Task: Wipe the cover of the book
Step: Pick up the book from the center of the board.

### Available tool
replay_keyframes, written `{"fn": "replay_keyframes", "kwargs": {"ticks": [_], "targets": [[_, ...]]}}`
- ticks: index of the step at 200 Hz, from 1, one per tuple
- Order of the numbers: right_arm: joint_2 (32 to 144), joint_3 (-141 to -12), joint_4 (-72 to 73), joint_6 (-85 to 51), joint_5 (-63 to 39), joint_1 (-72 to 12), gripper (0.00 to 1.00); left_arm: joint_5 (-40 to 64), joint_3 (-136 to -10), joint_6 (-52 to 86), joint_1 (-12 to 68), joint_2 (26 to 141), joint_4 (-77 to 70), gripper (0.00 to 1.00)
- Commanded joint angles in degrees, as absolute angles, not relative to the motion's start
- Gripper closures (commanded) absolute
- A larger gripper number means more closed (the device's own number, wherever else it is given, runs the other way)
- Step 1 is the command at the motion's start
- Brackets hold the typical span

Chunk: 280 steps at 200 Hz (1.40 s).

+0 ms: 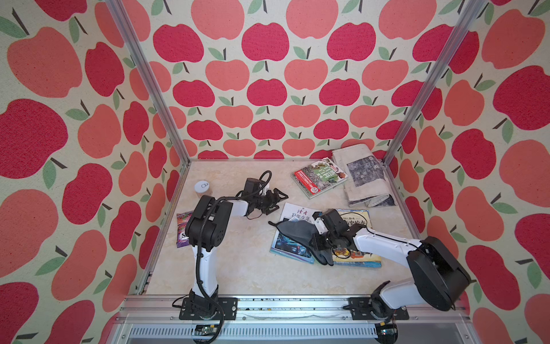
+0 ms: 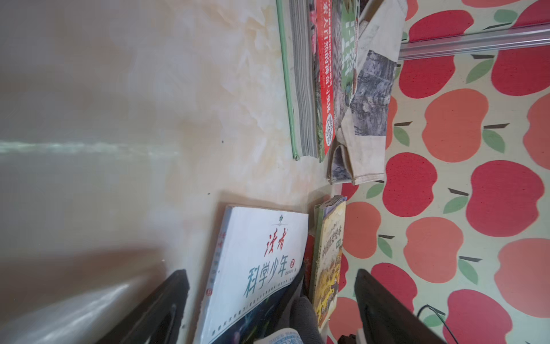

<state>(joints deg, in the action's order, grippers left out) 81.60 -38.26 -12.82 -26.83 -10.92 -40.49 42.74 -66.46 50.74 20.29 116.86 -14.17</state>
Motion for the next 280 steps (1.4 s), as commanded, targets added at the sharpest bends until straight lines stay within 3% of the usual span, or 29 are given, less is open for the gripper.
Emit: {"fn": "replay_keyframes", "kwargs": {"ticks": [1, 30, 67, 118, 143, 168, 203, 230, 280], "targets": [[80.94, -39.65, -17.10, -26.63, -7.30, -39.88, 0.98, 36.51, -70.39, 41.66, 20.73, 116.96, -0.49, 0.07], [84.41, -40.43, -15.06, -28.74, -11.27, -39.40, 0.98, 36.17, -75.29, 41.09, 22.05, 120.91, 3.08, 0.00], [86.07, -40.25, -12.70, -29.61, -12.25, -39.30, 0.98, 34.63, -83.66, 37.72, 25.05, 125.11, 15.41, 0.01], [89.22, -40.14, -7.85, -29.71, -15.89, -37.40, 0.98, 50.44, -80.02, 41.42, 25.88, 128.26, 7.05, 0.00], [91.15, -40.90, -7.40, -28.85, -16.17, -36.83, 0.98, 57.48, -74.95, 45.48, 26.02, 125.20, -2.92, 0.09], [93.36, -40.95, -5.94, -28.26, -17.13, -36.52, 0.98, 60.54, -74.51, 44.00, 25.75, 122.87, -4.02, 0.20], [95.45, -39.74, -2.94, -28.38, -19.06, -36.48, 0.98, 58.44, -78.79, 41.73, 24.15, 126.31, -1.25, 0.28], [94.72, -38.73, -2.50, -28.39, -18.92, -36.47, 0.98, 58.31, -80.43, 48.19, 21.25, 129.70, -10.52, 0.29], [92.56, -38.72, -4.29, -27.27, -17.98, -36.47, 0.98, 61.13, -86.36, 49.26, 23.43, 133.66, -10.96, 0.47]]}}
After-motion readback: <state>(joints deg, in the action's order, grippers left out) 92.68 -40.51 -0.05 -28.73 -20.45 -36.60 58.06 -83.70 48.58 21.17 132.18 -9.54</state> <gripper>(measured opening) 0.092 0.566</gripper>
